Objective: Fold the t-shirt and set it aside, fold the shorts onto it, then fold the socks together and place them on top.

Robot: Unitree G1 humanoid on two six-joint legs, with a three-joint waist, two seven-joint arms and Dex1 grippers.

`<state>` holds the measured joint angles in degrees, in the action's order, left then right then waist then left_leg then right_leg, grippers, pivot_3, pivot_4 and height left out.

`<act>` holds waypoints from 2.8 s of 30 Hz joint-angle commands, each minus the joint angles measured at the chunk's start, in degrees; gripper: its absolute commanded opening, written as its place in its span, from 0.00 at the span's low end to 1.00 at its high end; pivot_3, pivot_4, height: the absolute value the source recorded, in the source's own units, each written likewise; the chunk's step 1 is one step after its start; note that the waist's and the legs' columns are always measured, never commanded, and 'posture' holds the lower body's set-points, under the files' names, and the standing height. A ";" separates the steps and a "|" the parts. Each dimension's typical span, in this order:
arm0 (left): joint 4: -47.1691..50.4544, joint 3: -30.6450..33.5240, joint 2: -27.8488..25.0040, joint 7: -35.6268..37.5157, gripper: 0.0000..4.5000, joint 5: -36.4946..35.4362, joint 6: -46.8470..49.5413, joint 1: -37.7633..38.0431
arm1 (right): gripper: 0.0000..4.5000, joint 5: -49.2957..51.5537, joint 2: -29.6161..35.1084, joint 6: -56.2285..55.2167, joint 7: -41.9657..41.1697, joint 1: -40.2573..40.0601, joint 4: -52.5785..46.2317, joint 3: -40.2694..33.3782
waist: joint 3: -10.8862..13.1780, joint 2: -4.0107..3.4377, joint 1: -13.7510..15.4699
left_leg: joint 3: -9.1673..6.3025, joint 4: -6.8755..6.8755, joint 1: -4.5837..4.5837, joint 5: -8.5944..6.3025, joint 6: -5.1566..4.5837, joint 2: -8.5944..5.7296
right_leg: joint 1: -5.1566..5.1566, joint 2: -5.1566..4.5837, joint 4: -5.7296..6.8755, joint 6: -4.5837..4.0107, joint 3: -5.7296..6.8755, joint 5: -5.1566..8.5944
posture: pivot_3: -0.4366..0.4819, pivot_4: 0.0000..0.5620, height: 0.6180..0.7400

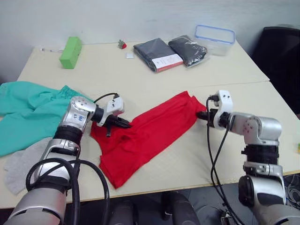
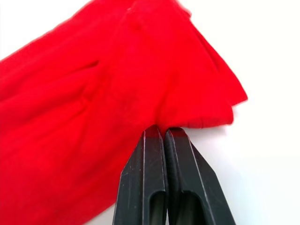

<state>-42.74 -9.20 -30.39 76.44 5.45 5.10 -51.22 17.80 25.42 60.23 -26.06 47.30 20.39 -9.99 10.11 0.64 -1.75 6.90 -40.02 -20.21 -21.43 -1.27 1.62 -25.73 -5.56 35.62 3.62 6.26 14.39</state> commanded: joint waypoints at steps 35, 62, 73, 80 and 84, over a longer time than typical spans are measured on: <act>58.76 9.94 -4.95 -32.78 0.22 -14.71 55.60 28.88 | 0.37 -15.13 -0.51 -31.31 -14.07 21.20 40.37 10.60 | 0.05 -0.23 -1.34 | -0.08 0.13 0.11 0.07 0.38 0.23 | 0.02 -0.22 0.06 -0.19 -0.09 0.10 | 0.48 0.27 1.00; -25.44 -4.09 8.70 -9.73 0.99 -5.81 17.97 -21.76 | 1.00 23.42 -3.12 32.27 -8.81 -26.74 -50.89 2.38 | 0.20 -0.20 1.34 | -0.04 0.01 -0.12 0.04 0.26 0.06 | -0.14 0.23 0.00 -0.12 0.60 0.06 | 0.48 0.27 1.00; -30.68 -1.23 12.38 -13.04 0.99 -2.86 16.61 -23.18 | 1.00 30.96 -9.14 32.27 0.14 -28.65 -48.42 9.22 | 0.01 0.08 1.63 | -0.17 -0.02 0.01 0.02 0.17 0.04 | 0.06 0.09 0.01 -0.12 0.66 0.06 | 0.48 0.27 1.00; -31.14 0.66 13.54 -14.39 0.66 -2.13 16.84 -23.45 | 0.73 29.23 -10.13 32.27 2.95 -27.64 -45.84 10.98 | -0.02 0.11 1.57 | -0.20 -0.02 0.00 0.01 0.15 0.05 | 0.07 0.07 0.01 -0.11 0.66 0.07 | 0.48 0.27 1.00; -31.23 1.09 13.64 -14.59 0.37 -1.70 16.89 -23.33 | 0.41 29.18 -9.58 32.27 2.98 -27.62 -45.53 10.55 | -0.01 0.11 1.50 | -0.19 0.01 -0.03 0.01 0.15 0.05 | 0.05 0.08 -0.03 -0.11 0.70 0.07 | 0.48 0.27 1.00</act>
<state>-73.14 -8.64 -16.86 61.66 3.32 21.87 -73.68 46.51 15.55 91.05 -22.95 21.03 -25.71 -1.39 10.10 0.74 -0.25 6.71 -40.01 -20.25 -21.43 -1.12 1.66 -25.69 -5.47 35.58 3.50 6.96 14.46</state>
